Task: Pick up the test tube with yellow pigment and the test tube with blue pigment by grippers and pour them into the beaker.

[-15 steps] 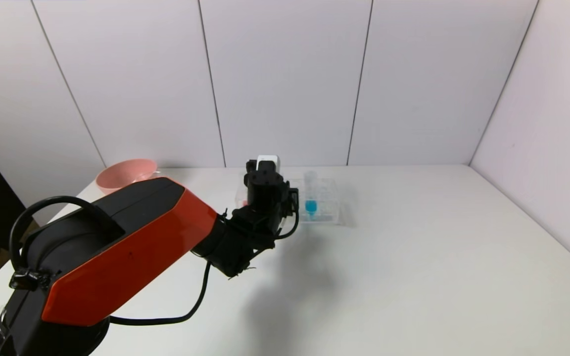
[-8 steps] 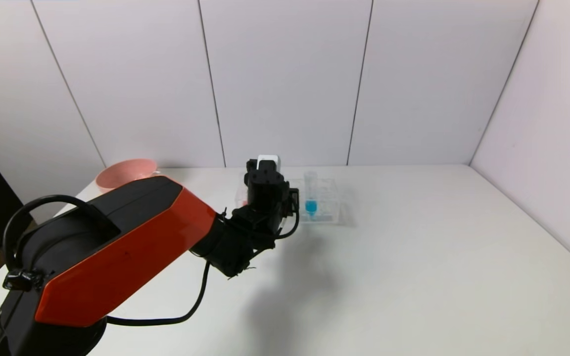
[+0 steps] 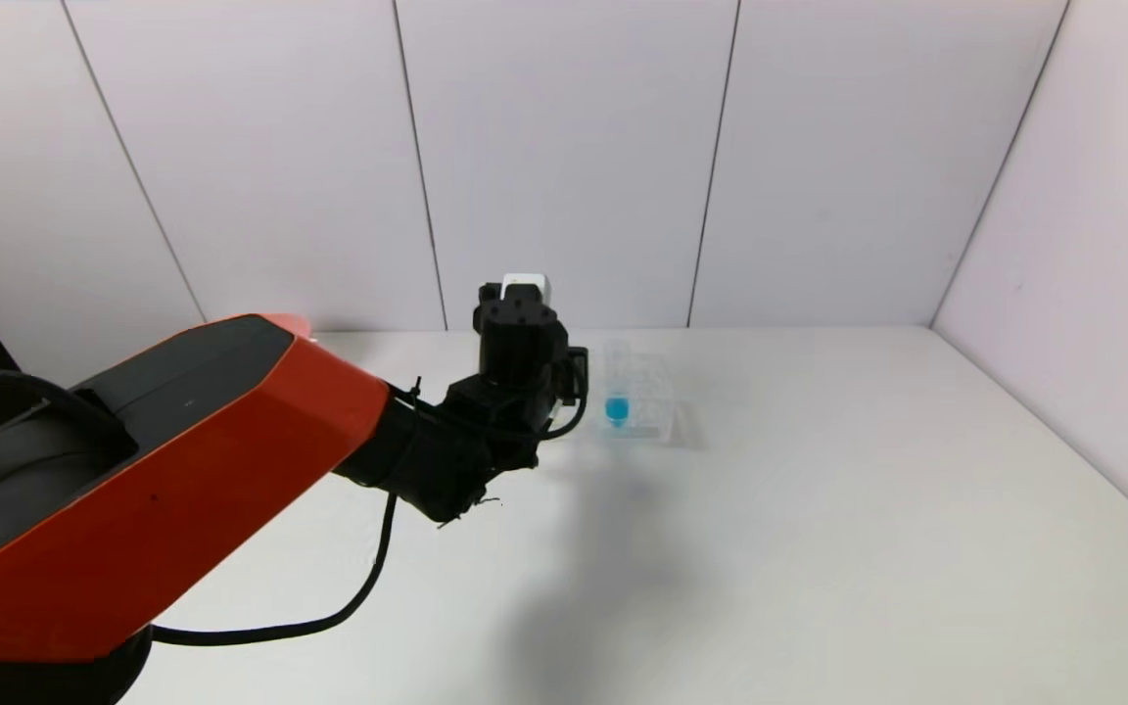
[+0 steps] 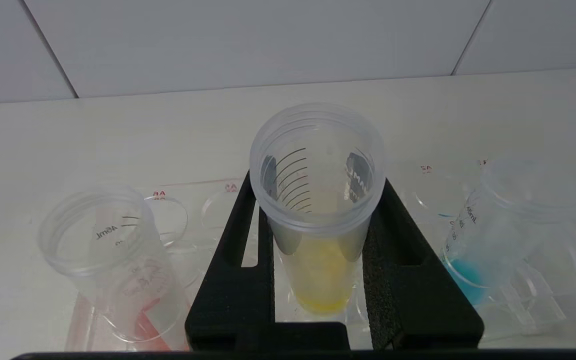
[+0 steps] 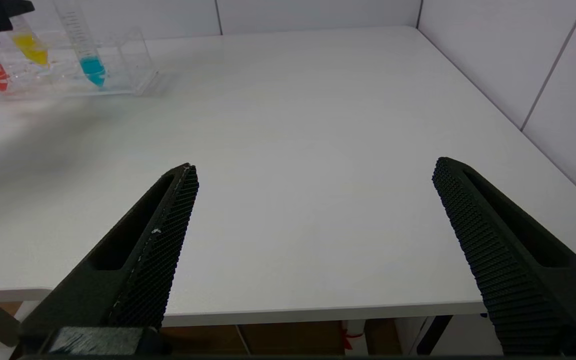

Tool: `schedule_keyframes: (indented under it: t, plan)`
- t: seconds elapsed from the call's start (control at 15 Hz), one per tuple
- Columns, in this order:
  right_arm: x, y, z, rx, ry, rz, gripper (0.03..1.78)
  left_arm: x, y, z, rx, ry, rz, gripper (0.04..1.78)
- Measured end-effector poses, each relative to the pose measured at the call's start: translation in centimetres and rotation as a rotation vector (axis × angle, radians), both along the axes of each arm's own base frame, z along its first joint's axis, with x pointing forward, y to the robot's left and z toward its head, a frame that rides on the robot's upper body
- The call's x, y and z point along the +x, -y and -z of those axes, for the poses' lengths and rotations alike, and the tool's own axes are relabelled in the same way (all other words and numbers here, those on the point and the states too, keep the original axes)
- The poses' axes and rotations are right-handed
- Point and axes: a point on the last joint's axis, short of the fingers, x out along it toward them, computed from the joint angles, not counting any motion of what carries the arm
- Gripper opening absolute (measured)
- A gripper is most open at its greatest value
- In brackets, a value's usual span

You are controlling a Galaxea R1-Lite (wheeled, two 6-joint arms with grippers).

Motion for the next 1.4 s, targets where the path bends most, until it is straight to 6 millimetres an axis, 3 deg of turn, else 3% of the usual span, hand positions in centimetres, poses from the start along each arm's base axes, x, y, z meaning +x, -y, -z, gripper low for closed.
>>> schedule_keyframes:
  t: [0.8,1.13,1.4]
  plan:
    - [0.0,0.0,0.0,0.0,0.0,0.0,1.71,-1.2,-0.2,-5.7,-0.026,0.047,0.017,0.5]
    - [0.0,0.0,0.0,0.0,0.0,0.0,1.71,-2.6,-1.2,-8.6,-0.033,0.057,0.027,0.5]
    - [0.0,0.0,0.0,0.0,0.0,0.0,1.71,-4.1,-3.6,-12.0,-0.028,0.05,0.025,0.5]
